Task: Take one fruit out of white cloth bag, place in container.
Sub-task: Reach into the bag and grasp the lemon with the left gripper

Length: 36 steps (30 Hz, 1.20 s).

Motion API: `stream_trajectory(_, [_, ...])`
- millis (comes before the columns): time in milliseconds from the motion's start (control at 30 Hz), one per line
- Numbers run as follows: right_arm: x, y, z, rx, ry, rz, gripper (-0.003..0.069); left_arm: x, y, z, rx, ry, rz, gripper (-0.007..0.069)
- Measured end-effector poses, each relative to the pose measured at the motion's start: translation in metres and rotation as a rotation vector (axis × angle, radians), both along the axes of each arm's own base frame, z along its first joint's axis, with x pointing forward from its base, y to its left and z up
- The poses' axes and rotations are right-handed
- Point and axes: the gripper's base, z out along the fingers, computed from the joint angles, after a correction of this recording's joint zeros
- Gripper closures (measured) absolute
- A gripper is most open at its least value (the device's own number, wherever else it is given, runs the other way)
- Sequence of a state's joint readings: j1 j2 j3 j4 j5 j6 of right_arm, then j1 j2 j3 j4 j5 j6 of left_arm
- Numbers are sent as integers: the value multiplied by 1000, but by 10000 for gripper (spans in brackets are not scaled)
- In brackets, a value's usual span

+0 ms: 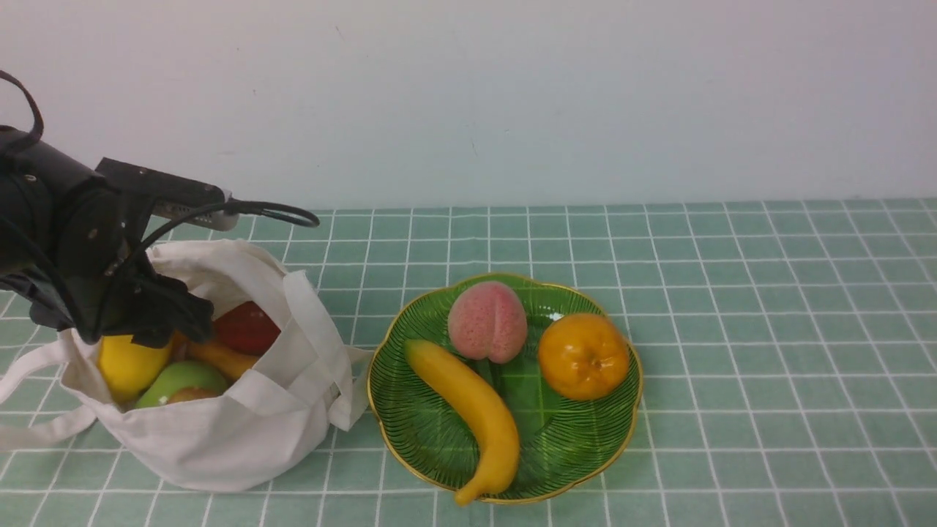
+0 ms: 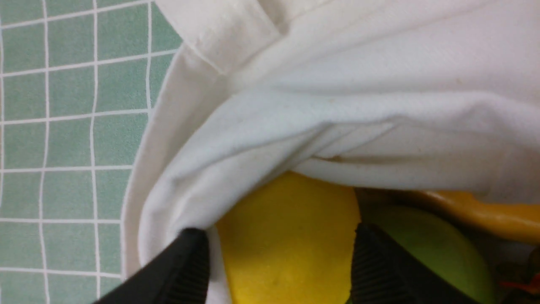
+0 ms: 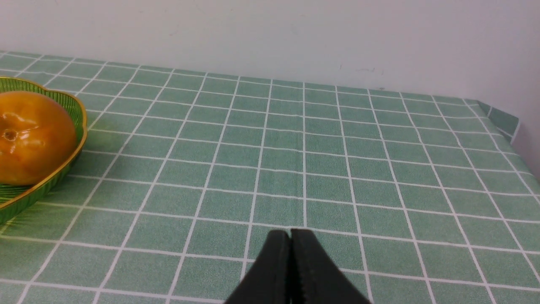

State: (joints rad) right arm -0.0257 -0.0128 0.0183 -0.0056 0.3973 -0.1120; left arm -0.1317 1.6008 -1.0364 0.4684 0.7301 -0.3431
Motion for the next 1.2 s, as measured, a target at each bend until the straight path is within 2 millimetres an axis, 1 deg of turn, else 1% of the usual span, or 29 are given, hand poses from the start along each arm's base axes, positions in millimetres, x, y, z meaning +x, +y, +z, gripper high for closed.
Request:
stream_trajectory(167, [0,0,0,0,0,0,674,4,1,-9,10,18,20,210])
stream_trajectory(267, [0,0,0,0,0,0,674,7,2,-14,23,17,46,188])
stream_trajectory(500, [0,0,0,0,0,0,674,13,4,-34,57,63,62,89])
stream_trajectory(600, [0,0,0,0,0,0,674,17,4,-40,68,74,55,65])
stream_trajectory(800, [0,0,0,0,0,0,674,22,4,-52,77,96,47,63])
stream_trajectory(867, [0,0,0,0,0,0,674,24,3,-56,74,101,56,97])
stream_trajectory(900, [0,0,0,0,0,0,674,24,4,-56,75,105,63,108])
stream_trajectory(1033, [0,0,0,0,0,0,674,22,4,-55,75,109,74,108])
stream_trajectory(1133, [0,0,0,0,0,0,674,18,3,-48,58,103,88,108])
stream_trajectory(1200, [0,0,0,0,0,0,674,13,2,-37,39,91,97,108])
